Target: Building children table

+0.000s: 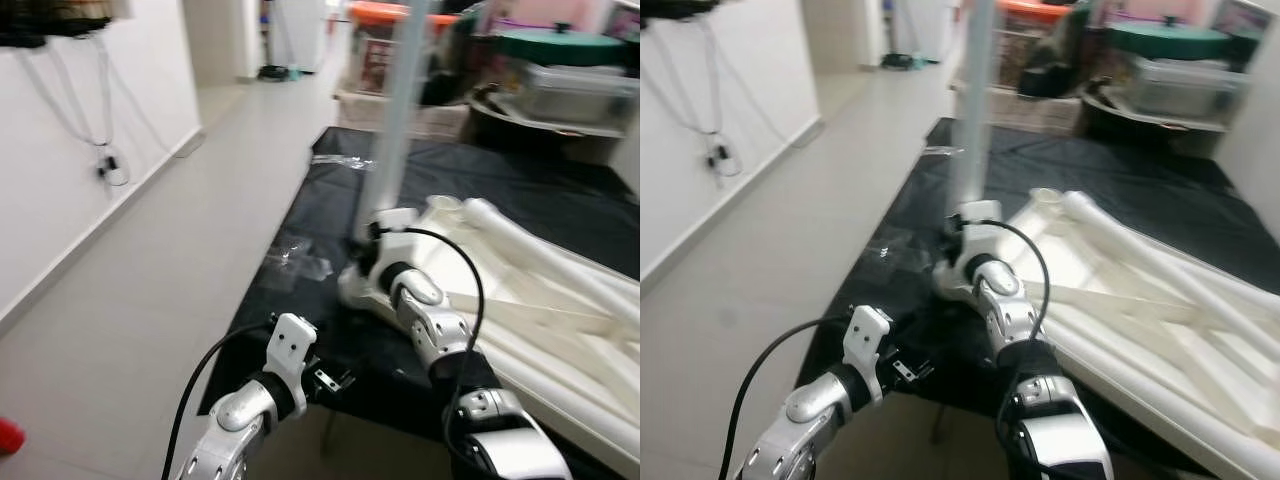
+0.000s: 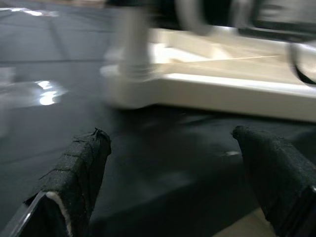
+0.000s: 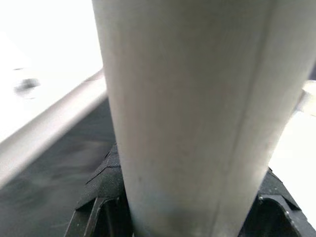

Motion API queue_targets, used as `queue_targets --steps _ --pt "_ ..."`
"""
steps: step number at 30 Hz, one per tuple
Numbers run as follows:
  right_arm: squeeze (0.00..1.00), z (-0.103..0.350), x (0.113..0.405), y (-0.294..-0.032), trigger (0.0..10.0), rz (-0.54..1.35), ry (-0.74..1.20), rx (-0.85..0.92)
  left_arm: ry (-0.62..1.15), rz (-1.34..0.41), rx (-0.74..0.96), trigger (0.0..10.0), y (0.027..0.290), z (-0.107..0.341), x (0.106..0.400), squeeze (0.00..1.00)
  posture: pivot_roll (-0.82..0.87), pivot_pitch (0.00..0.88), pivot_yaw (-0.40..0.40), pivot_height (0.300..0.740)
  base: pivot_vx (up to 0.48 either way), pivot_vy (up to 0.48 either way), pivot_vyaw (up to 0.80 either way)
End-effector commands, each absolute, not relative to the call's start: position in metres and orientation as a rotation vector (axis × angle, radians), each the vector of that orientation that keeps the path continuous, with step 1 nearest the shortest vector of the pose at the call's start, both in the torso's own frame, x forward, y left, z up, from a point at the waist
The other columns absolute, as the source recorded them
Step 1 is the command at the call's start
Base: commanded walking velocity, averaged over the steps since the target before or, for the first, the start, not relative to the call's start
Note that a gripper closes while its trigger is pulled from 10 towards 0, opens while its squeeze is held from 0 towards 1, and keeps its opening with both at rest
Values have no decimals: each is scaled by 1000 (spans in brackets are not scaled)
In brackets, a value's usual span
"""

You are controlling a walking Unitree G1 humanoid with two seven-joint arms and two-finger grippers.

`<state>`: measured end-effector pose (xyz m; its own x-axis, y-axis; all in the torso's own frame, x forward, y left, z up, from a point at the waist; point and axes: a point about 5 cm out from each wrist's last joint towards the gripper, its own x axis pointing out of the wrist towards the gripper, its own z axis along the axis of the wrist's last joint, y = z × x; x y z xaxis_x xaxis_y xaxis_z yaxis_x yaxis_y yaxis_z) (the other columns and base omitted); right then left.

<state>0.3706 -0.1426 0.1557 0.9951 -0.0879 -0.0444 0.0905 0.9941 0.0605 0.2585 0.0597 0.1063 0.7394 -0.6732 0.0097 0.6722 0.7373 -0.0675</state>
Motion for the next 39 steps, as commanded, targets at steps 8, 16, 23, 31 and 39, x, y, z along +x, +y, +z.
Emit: queue_targets --steps 8,16,23,31,39 --pt "0 162 347 -138 0 -369 -45 178 30 -753 -68 10000 56 106 257 0 107 0 -97 740 0 0 0" --pt "1000 168 348 -107 10000 -178 -93 195 31 -754 -67 10000 55 105 258 0 104 0 -96 740 0 0 0" --pt "0 157 349 -116 10000 364 -48 147 29 -756 -66 10000 55 106 259 0 98 0 -92 740 0 0 0" --pt "0 147 348 -119 10000 840 157 -21 29 -761 -60 10000 54 105 261 0 104 0 -94 740 0 0 0" --pt "0 153 349 -101 10000 1130 200 -35 22 -757 -60 10000 54 105 259 0 120 0 -111 740 0 0 0"
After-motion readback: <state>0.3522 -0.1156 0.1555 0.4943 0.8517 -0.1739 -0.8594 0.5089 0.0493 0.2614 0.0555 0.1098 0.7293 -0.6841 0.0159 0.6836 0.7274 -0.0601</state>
